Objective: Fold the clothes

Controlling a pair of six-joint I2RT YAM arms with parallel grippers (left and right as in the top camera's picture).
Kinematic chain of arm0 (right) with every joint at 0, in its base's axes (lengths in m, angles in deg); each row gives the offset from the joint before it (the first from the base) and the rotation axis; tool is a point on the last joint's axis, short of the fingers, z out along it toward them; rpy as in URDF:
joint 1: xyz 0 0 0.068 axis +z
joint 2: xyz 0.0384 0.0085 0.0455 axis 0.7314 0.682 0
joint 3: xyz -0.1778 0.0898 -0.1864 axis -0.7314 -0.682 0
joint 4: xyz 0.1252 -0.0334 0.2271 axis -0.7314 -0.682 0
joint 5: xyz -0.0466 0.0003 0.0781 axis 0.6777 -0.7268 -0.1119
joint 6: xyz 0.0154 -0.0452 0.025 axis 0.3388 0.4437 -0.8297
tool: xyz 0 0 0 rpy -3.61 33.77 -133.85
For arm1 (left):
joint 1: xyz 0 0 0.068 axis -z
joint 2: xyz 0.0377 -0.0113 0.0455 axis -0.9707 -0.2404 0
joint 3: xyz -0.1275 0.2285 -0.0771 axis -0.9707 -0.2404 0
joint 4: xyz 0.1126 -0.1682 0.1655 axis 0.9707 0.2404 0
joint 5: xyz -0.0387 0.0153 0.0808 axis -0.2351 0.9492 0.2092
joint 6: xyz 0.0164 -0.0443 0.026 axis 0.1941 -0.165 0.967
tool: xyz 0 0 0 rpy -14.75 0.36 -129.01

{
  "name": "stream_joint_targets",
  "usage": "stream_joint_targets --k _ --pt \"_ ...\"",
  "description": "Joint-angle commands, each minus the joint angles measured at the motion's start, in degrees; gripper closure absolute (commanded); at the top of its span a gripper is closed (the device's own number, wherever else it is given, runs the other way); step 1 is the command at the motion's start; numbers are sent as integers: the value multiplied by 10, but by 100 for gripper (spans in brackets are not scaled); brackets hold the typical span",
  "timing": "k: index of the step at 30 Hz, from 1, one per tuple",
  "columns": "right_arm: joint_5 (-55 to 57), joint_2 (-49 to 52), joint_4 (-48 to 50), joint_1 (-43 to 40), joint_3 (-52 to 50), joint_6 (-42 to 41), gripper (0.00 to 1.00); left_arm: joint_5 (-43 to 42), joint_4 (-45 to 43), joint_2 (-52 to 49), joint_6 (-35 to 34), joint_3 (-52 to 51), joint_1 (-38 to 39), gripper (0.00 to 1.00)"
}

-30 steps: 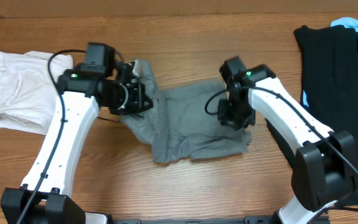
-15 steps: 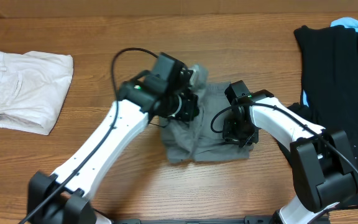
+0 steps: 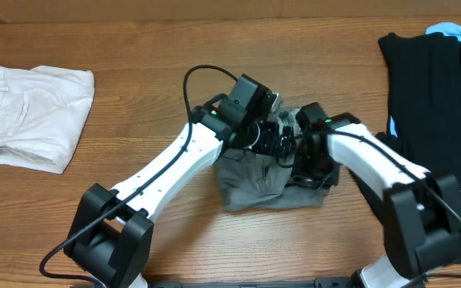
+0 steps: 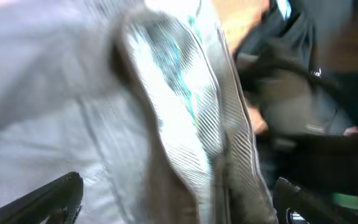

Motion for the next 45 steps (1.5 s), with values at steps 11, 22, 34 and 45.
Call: stream_joint_targets --k 11,22,34,45 --pt "-262 -174 -47 -33 110 170 53 76 -146 -31 57 43 -151 13" --pt "-232 -89 -2 11 -25 140 53 57 -96 -159 57 43 -147 13" --pt "0 -55 149 10 -137 38 37 87 167 -178 99 42 -148 46" --pt "94 -55 333 10 -115 89 34 137 373 -169 35 35 -149 44"
